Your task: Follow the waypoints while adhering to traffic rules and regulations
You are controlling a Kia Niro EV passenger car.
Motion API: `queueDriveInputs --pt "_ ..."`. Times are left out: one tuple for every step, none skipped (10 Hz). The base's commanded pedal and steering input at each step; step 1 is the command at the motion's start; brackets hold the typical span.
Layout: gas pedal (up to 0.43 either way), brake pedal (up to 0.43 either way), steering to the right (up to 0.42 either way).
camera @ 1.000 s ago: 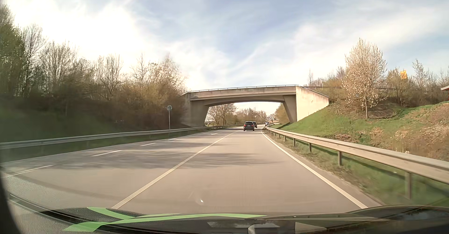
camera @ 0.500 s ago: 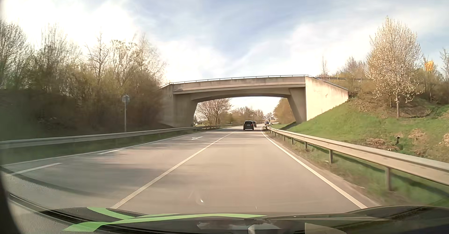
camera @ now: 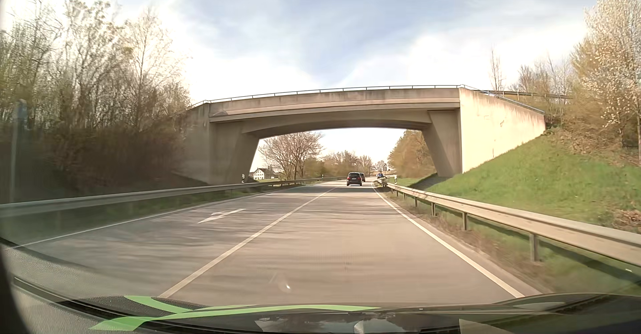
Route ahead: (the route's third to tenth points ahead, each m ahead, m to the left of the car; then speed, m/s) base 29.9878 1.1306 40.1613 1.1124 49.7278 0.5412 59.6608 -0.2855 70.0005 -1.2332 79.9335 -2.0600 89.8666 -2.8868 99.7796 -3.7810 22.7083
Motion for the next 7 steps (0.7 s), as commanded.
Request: queueDriveInputs --pt "0.138 0.0 0.006" --pt "0.138 0.0 0.006" --pt "0.15 0.0 0.006" --pt "0.15 0.0 0.006" --pt "0.15 0.0 0.006" --pt "0.15 0.0 0.006" --pt "0.15 0.0 0.006"
